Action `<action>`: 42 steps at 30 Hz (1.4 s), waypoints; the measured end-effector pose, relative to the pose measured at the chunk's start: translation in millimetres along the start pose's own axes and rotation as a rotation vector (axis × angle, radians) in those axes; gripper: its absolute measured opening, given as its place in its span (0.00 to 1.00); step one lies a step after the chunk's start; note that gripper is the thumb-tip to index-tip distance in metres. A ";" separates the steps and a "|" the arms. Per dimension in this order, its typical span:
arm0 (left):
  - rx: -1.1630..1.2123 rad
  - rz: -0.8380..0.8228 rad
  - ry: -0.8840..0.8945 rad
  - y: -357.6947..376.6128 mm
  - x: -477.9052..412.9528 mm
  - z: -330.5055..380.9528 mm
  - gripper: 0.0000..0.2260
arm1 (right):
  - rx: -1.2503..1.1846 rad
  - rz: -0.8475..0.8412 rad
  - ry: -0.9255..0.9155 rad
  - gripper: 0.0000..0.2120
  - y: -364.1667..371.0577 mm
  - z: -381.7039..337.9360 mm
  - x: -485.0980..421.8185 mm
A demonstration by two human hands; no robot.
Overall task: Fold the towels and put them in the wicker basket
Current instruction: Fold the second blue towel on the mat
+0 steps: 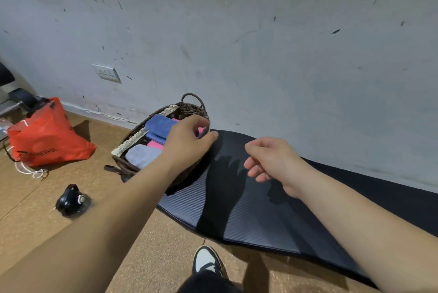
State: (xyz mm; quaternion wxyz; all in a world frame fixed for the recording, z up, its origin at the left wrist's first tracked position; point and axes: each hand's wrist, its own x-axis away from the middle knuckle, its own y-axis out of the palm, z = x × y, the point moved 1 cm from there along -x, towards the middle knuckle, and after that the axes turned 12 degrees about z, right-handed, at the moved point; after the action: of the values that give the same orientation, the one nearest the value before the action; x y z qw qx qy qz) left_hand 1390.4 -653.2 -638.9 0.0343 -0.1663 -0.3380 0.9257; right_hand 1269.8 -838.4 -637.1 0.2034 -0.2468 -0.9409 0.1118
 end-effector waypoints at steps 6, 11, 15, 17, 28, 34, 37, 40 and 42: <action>0.200 -0.260 -0.050 82.6 78.8 79.7 0.09 | 0.174 0.034 0.024 0.10 -94.8 53.2 22.7; 0.241 -0.452 -0.078 162.9 131.6 124.2 0.09 | 0.152 0.210 0.066 0.12 -173.0 104.1 28.4; 0.265 -0.534 -0.078 206.5 160.7 141.5 0.09 | 0.207 0.362 0.052 0.12 -234.6 136.6 32.2; 0.248 -0.600 -0.039 223.5 167.0 150.5 0.09 | 0.316 0.561 0.026 0.12 -273.9 164.2 38.3; 0.162 -0.709 0.078 258.8 192.6 164.8 0.10 | 0.758 0.617 0.707 0.40 -347.8 260.0 49.3; 0.125 -0.714 0.142 253.5 198.4 155.6 0.10 | 0.747 0.729 0.633 0.35 -351.7 257.8 48.7; 0.109 -0.721 0.173 252.3 201.7 153.2 0.10 | 0.698 0.795 0.523 0.32 -351.6 255.7 50.1; 0.117 -0.719 0.185 252.5 202.5 153.5 0.10 | 0.663 0.887 0.423 0.33 -360.0 248.0 53.3; 0.117 -0.719 0.198 253.4 203.6 153.3 0.10 | 0.758 0.914 0.504 0.32 -369.3 252.1 56.8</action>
State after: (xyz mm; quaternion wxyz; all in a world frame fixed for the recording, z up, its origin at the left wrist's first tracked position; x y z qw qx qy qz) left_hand 1160.1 -906.4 -748.5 0.3992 -0.1236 -0.3163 0.8517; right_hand 959.6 -1152.3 -728.7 0.4233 -0.5522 -0.5596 0.4503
